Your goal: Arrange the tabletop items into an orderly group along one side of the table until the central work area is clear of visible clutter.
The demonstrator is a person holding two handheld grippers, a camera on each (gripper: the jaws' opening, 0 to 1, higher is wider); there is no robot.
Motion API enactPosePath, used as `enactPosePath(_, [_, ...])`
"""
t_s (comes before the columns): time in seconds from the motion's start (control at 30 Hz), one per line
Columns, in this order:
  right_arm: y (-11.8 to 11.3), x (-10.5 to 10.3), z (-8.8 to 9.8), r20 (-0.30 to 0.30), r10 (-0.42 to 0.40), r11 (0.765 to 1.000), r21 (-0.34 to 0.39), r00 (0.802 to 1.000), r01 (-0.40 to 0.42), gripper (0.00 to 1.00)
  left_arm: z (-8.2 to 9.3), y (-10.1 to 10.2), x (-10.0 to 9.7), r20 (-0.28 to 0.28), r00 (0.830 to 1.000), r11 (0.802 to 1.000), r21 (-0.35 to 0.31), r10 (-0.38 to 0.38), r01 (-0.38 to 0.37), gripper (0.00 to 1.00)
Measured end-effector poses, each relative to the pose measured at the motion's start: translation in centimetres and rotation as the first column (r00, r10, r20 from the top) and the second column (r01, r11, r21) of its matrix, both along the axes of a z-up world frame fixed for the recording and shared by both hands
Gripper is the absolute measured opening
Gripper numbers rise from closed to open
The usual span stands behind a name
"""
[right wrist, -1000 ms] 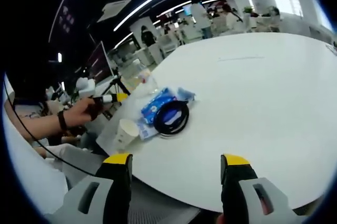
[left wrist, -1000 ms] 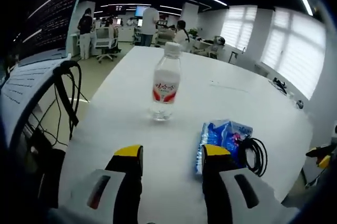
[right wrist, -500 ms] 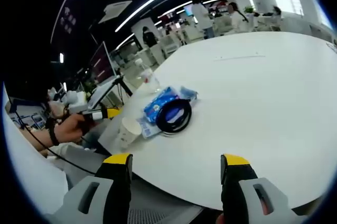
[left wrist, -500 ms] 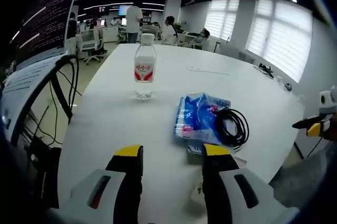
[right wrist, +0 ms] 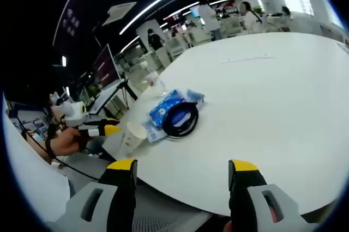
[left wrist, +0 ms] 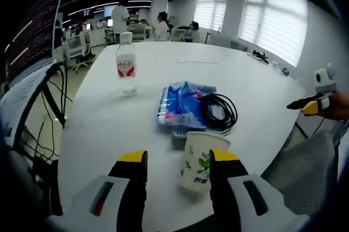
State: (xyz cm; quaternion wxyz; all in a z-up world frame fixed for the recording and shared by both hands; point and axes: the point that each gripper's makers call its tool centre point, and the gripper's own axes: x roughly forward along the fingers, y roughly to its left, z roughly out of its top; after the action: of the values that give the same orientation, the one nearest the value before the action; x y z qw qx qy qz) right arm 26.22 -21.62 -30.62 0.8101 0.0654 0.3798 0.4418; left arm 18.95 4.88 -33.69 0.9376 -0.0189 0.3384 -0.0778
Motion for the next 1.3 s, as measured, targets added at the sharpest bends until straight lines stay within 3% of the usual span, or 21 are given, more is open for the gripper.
enactPosePath(0.43, [-0.3,-0.1,0.0,0.003,-0.009,1.000,0.007,1.000,0.009,0.69,-1.8,-1.6,0.1,-0.055,0.993,0.994,0.009,-0.104,0.105,0.46])
enactPosePath(0.57, [-0.5,0.0,0.1,0.005,-0.011,1.000,0.007,1.000,0.011,0.69,-2.7,-2.1,-0.1,-0.097,0.979,0.978,0.092,-0.180,0.189,0.46])
enactPosePath(0.73, [-0.5,0.0,0.2,0.006,-0.013,1.000,0.010,1.000,0.013,0.69,-3.6,-2.8,-0.2,-0.128,0.970,0.970,0.097,-0.208,0.221,0.47])
enactPosePath(0.93, [-0.6,-0.1,0.5,0.013,-0.013,1.000,0.007,1.000,0.013,0.69,-4.7,-3.0,-0.1,-0.157,0.965,0.968,0.109,-0.209,0.228,0.42])
enactPosePath(0.97, [-0.7,-0.1,0.6,0.014,-0.014,1.000,0.006,1.000,0.014,0.69,-4.7,-3.0,-0.1,-0.156,0.966,0.968,0.111,-0.207,0.226,0.38])
enactPosePath(1.3, [-1.1,0.0,0.3,0.011,-0.018,1.000,0.001,1.000,0.018,0.69,-3.9,-2.8,0.2,-0.119,0.976,0.978,0.076,-0.185,0.195,0.36])
